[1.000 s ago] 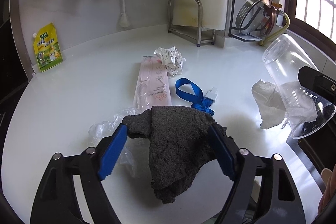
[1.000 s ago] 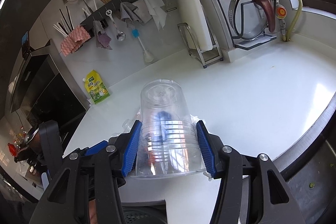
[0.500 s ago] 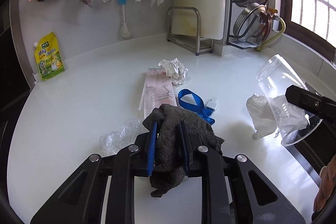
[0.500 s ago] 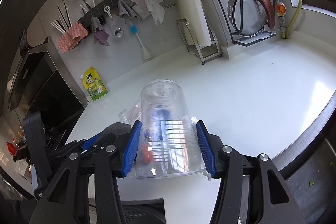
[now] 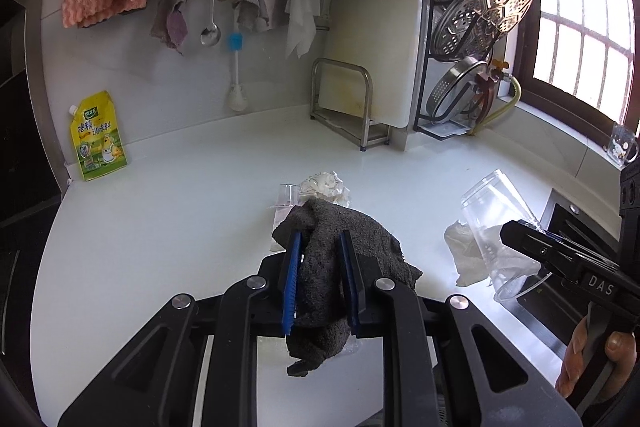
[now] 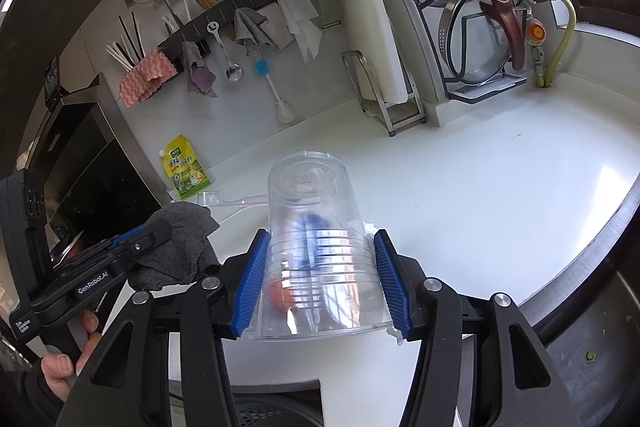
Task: Collect trash
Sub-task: 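Hold the clear cup in the right tool while the left tool releases the grey cloth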
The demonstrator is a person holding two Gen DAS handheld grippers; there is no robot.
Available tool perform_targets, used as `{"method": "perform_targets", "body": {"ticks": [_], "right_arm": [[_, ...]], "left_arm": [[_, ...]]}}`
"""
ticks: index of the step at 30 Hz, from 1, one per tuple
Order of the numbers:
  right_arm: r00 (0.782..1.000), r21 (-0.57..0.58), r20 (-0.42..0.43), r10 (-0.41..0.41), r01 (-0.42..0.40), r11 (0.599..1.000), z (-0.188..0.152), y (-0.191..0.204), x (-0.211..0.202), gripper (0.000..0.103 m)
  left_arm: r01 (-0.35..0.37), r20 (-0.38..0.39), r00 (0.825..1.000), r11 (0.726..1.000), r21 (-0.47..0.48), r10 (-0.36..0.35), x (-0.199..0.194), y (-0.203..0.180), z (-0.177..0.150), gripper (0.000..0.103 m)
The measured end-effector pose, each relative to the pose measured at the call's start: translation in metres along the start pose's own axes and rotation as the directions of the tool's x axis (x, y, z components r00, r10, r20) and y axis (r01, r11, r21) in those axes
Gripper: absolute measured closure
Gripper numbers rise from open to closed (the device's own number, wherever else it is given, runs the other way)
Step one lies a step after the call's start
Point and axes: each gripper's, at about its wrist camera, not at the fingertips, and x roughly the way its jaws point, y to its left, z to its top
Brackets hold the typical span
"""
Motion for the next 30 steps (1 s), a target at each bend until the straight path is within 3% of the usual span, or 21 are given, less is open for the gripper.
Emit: {"method": "perform_targets", "body": {"ticks": [8,17,28,30], "right_arm": [[1.0,-0.022,-0.005,-0.01,0.009,1.0,-0.002,0.011,-0.003,0.052],[1.0,-0.021,-0.001,-0.009,0.009,1.0,-0.004,0.02,-0.009,0.052],[1.0,-0.037,-0.009,-0.007,0.007,0.999,-0.011,0.035,-0.011,0.052],[1.0,-0.033,-0.012,-0.008,0.007,0.999,-0.012,0.034,-0.01,0.052]], "left_arm": [[0.005,-0.001,1.0,0.999,-0.04,-0.005,-0.018,0.028,0.011,0.084],[-0.001,0.049,0.999,1.0,0.0,0.001,-0.049,0.04,0.009,0.087],[-0.032,-0.081,0.996,0.999,-0.039,0.028,-0.04,0.069,-0.042,0.087],[-0.048,-0.109,0.993,0.998,-0.04,0.043,-0.037,0.074,-0.053,0.082]]}}
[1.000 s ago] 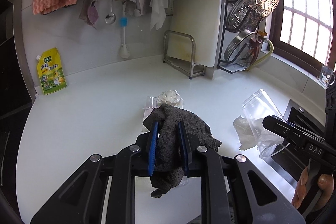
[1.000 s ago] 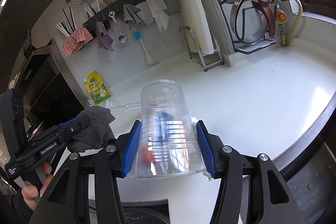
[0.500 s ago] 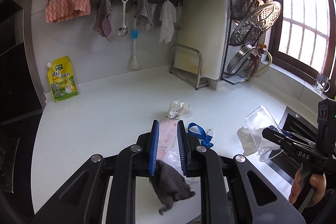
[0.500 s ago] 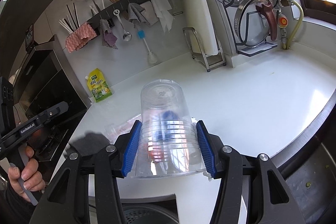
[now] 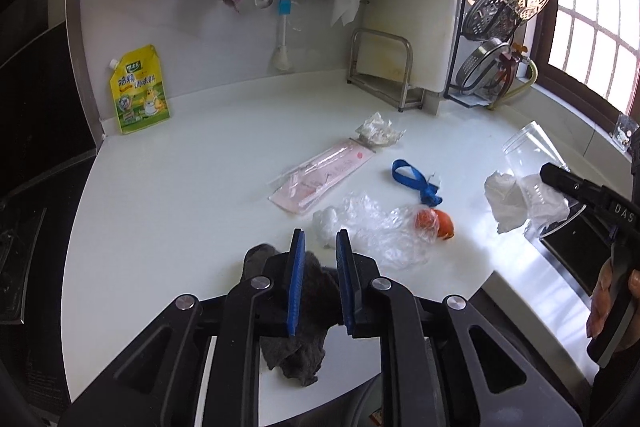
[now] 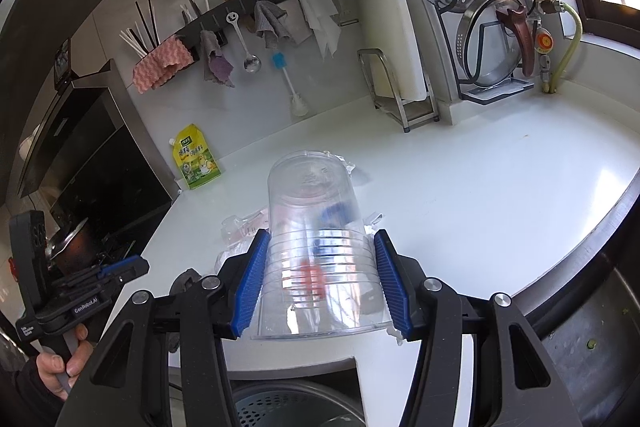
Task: Collect trash
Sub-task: 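Hold the clear cup in the right tool while the left tool releases the grey cloth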
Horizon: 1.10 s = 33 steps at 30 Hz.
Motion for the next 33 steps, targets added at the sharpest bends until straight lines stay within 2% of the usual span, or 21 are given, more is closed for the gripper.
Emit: {"method": "perform_targets", "body": {"ticks": [1,3,4,6,7,9,16,18,23,26,29,30,32,33], "right_arm": [[1.0,0.002,-0.003,0.0,0.0,1.0,-0.001,0.0,0.001,0.052],[1.0,0.0,-0.009,-0.001,0.001,1.0,-0.002,0.0,0.003,0.052],[1.0,-0.002,-0.012,-0.001,0.001,1.0,-0.003,0.001,0.004,0.052],[1.0,-0.007,-0.016,-0.002,0.001,1.0,-0.003,0.001,0.006,0.052],[1.0,-0.007,-0.018,-0.001,0.001,1.0,-0.004,0.001,0.007,0.052],[1.0,-0.004,-0.02,-0.002,0.002,1.0,-0.004,0.001,0.008,0.052],[1.0,0.002,-0.03,-0.003,0.003,1.0,-0.006,-0.003,0.011,0.052],[0.999,0.004,-0.032,-0.001,0.001,1.0,-0.007,-0.004,0.013,0.051],[0.999,0.007,-0.042,0.004,-0.003,1.0,-0.009,-0.005,0.018,0.051],[0.999,-0.001,-0.044,0.002,-0.003,1.0,-0.009,-0.003,0.017,0.052],[0.999,-0.003,-0.044,0.002,-0.002,1.0,-0.009,-0.002,0.017,0.051],[0.999,-0.004,-0.043,0.002,-0.002,1.0,-0.009,-0.001,0.016,0.051],[0.999,-0.005,-0.044,0.002,-0.002,1.0,-0.009,0.0,0.015,0.051],[0.999,-0.004,-0.045,0.001,-0.001,1.0,-0.01,0.001,0.015,0.051]], "left_arm": [[-0.004,-0.012,1.0,1.0,-0.003,0.004,0.002,0.002,-0.005,0.08],[-0.016,-0.026,1.0,1.0,-0.013,0.015,0.005,0.007,-0.013,0.065],[-0.015,-0.03,0.999,1.0,-0.021,0.015,0.006,0.009,-0.016,0.061],[-0.022,-0.027,0.999,0.999,-0.029,0.021,0.006,0.011,-0.022,0.039],[-0.028,-0.021,0.999,0.999,-0.027,0.028,0.006,0.011,-0.024,0.037],[-0.047,-0.019,0.999,0.999,-0.02,0.046,0.008,0.009,-0.027,0.025],[-0.072,-0.065,0.995,0.997,-0.04,0.069,0.03,0.012,-0.033,0.016],[-0.081,-0.083,0.994,0.995,-0.052,0.077,0.038,0.014,-0.035,0.01],[-0.08,-0.131,0.989,0.993,-0.086,0.068,0.056,0.019,-0.037,0.011],[-0.069,-0.146,0.988,0.994,-0.081,0.057,0.062,0.017,-0.038,0.029],[-0.062,-0.142,0.989,0.995,-0.082,0.05,0.063,0.015,-0.037,0.04],[-0.058,-0.141,0.989,0.995,-0.082,0.046,0.062,0.015,-0.037,0.052],[-0.04,-0.151,0.988,0.996,-0.08,0.028,0.062,0.014,-0.035,0.066],[-0.038,-0.151,0.988,0.996,-0.08,0.026,0.061,0.015,-0.035,0.069]]}}
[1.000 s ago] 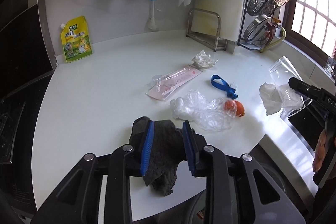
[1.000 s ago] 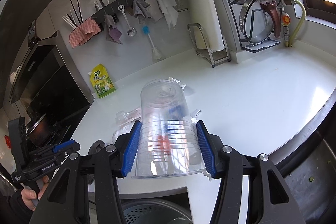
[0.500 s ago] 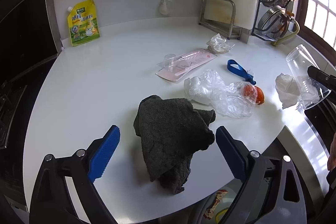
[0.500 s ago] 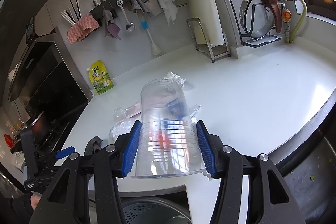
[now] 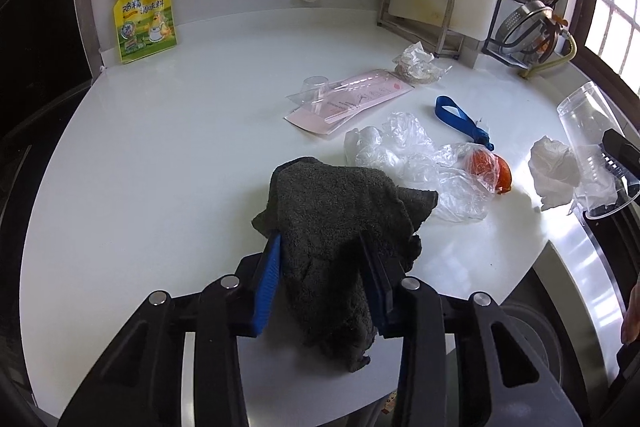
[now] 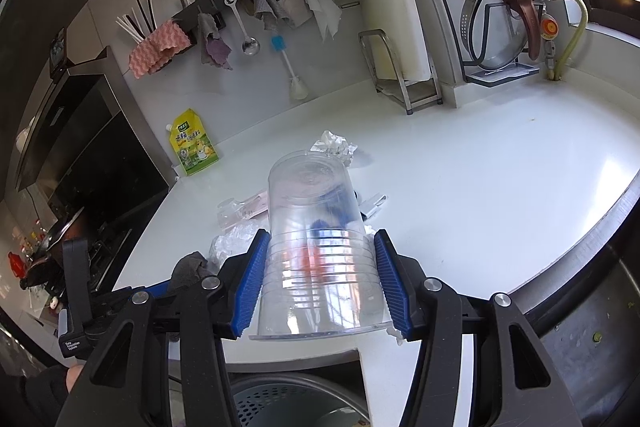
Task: Collect trash
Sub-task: 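Hold the clear cup in the right tool while the left tool releases the grey cloth, then carry the clear cup over the basket with the right tool while the left tool returns to the cloth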
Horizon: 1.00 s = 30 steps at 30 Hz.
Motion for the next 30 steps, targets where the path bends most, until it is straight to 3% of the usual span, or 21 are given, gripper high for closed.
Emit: {"method": "perform_targets", "body": {"ticks": [9,30], "right_arm": [[1.0,0.001,0.005,-0.004,0.004,1.0,-0.009,0.012,-0.013,0.052],[0.998,0.018,0.048,-0.038,0.037,0.999,-0.061,0.057,-0.081,0.052]], "left_arm": [[0.02,0.042,0.999,0.999,0.03,-0.021,-0.027,-0.007,0.0,0.084],[0.126,0.102,0.985,0.983,0.137,-0.14,-0.103,-0.039,-0.049,0.095]]}}
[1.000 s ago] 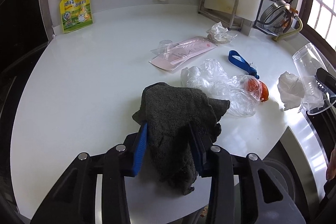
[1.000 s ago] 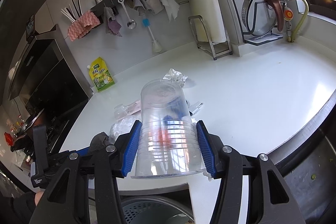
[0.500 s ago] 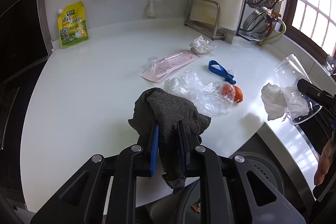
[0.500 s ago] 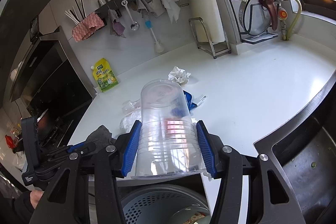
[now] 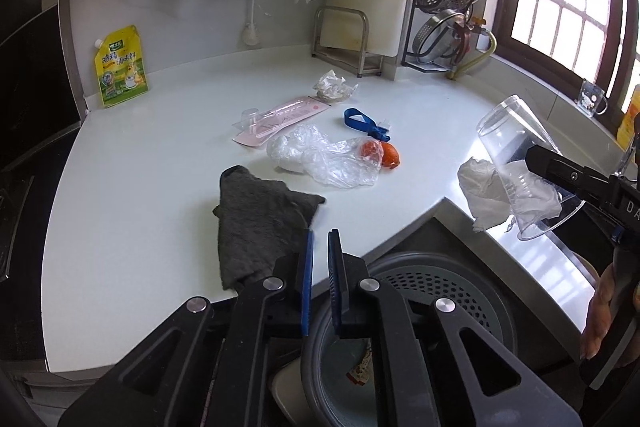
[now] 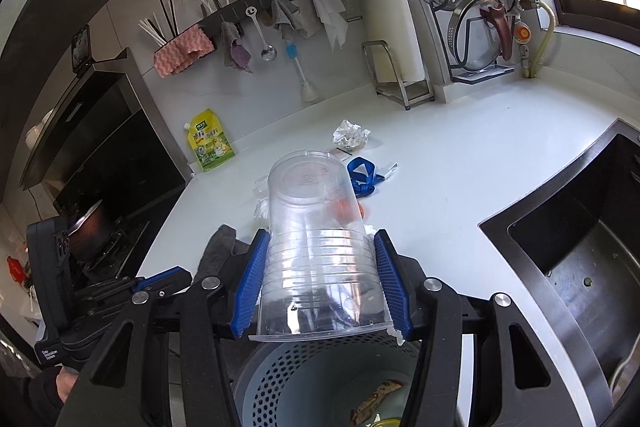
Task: Collect trash
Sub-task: 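Carry the clear cup over the basket with the right tool while the left tool returns to the cloth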
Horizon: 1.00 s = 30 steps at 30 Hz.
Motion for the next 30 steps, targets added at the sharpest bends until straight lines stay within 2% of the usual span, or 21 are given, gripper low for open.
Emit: {"method": "perform_targets", "body": {"ticks": [11,20,22,24,25,26,27,29,30], "right_arm": [[1.0,0.05,-0.009,-0.019,0.019,0.999,-0.064,0.014,-0.034,0.052],[1.0,0.08,0.013,-0.027,0.026,0.996,-0.077,0.015,-0.041,0.051],[0.999,0.079,0.019,-0.034,0.033,0.996,-0.077,0.015,-0.039,0.051],[0.999,0.085,0.026,-0.032,0.029,0.996,-0.078,0.015,-0.037,0.051],[0.999,0.09,0.029,-0.028,0.025,0.996,-0.078,0.014,-0.036,0.051],[0.999,0.093,0.032,-0.023,0.02,0.995,-0.078,0.013,-0.035,0.051],[0.999,0.097,0.035,-0.019,0.016,0.995,-0.077,0.013,-0.034,0.051],[0.999,0.103,0.039,-0.01,0.006,0.995,-0.075,0.012,-0.032,0.051],[0.999,0.106,0.041,-0.005,0.001,0.994,-0.074,0.011,-0.031,0.051]], "left_arm": [[0.084,-0.045,0.996,0.996,0.042,-0.082,-0.013,-0.03,-0.046,0.096],[0.011,-0.016,1.0,1.0,-0.004,-0.011,-0.016,0.002,-0.038,0.095],[-0.006,-0.008,1.0,1.0,-0.025,0.006,-0.015,0.013,-0.033,0.09],[-0.031,0.004,1.0,0.998,-0.046,0.031,-0.014,0.023,-0.028,0.065],[-0.043,0.014,0.999,0.998,-0.055,0.044,-0.014,0.027,-0.026,0.059],[-0.054,0.028,0.998,0.997,-0.061,0.056,-0.014,0.031,-0.023,0.047],[-0.066,0.04,0.997,0.996,-0.063,0.069,-0.013,0.033,-0.019,0.043],[-0.086,0.047,0.995,0.995,-0.053,0.089,-0.008,0.035,-0.012,0.041],[-0.093,0.045,0.994,0.994,-0.051,0.095,-0.004,0.036,-0.009,0.033]]}}
